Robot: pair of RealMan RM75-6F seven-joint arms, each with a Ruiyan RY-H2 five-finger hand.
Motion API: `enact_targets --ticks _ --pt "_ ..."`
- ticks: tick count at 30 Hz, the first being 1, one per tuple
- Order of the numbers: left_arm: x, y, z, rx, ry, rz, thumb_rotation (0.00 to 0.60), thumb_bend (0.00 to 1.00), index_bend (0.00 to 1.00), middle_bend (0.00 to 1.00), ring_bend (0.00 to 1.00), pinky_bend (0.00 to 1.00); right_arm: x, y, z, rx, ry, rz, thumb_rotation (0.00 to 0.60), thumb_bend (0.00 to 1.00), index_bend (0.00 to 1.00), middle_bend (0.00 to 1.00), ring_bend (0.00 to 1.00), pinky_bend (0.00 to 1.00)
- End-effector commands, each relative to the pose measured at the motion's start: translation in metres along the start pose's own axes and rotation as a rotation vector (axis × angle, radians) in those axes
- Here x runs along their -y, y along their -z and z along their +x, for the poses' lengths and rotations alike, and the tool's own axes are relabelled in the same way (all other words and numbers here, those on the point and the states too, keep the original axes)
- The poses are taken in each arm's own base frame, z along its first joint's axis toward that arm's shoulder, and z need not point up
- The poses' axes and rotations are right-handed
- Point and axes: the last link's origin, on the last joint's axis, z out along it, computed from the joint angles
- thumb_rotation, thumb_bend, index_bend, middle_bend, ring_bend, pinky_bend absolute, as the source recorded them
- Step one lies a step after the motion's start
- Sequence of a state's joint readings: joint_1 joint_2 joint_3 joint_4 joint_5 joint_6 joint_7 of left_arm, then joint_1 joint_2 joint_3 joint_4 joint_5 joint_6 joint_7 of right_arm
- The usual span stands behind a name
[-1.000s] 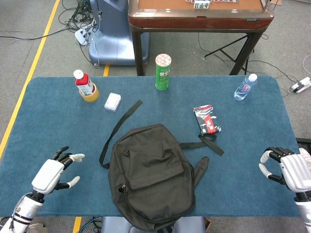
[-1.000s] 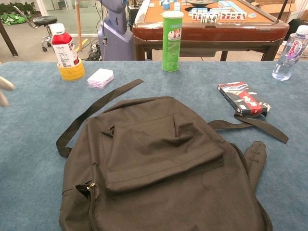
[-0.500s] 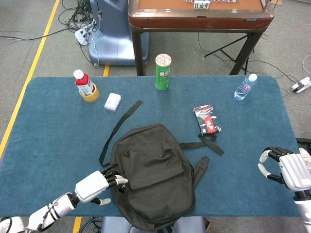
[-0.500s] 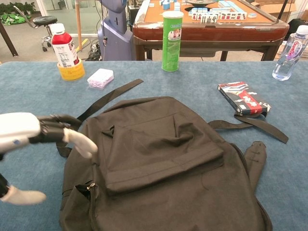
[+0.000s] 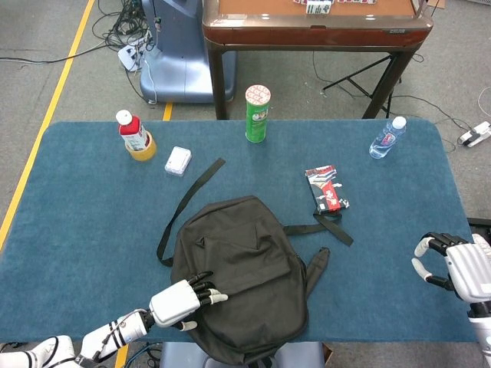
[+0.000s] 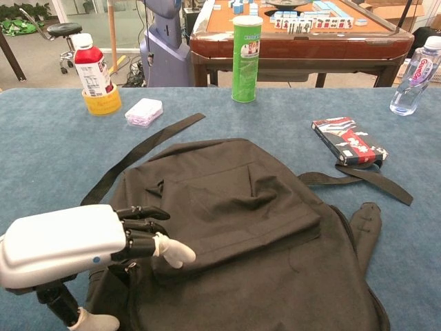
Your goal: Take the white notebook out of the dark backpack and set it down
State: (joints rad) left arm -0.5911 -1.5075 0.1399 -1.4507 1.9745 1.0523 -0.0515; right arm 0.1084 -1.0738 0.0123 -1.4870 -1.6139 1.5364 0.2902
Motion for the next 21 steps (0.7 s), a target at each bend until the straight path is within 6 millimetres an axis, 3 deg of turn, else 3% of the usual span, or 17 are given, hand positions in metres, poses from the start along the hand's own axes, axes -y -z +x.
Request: enact_targets --ticks 1,7,11,17,21 --pt "-0.003 -0.004 -0.005 0.01 0.006 0.0 0.6 0.25 0.15 0.24 0.18 0.03 -0.001 0.001 0.0 -0.002 -0.001 -0.002 0.6 0.29 0.55 0.47 0.44 0.52" --pt "-0.01 -0.016 -0.013 0.013 0.05 0.012 0.6 0.25 0.17 0.24 0.18 0.03 -0.003 0.002 0.002 -0.006 -0.003 -0.008 0.6 0.29 0.55 0.47 0.43 0.52" --pt "-0.015 -0.024 -0.013 0.009 0.128 0.011 0.6 0.25 0.27 0.25 0.19 0.03 -0.004 0.004 0.003 -0.014 -0.006 -0.012 0.6 0.29 0.55 0.47 0.43 0.52" --pt "-0.019 -0.032 -0.015 -0.007 0.22 -0.011 0.6 0.46 0.42 0.37 0.28 0.03 -0.006 0.006 0.005 -0.024 -0.007 -0.019 0.6 0.29 0.55 0.47 0.43 0.52" --pt "-0.021 -0.035 -0.017 -0.003 0.212 -0.027 0.6 0.54 0.47 0.43 0.32 0.03 -0.007 0.007 0.007 -0.03 -0.007 -0.021 0.6 0.29 0.55 0.47 0.43 0.52"
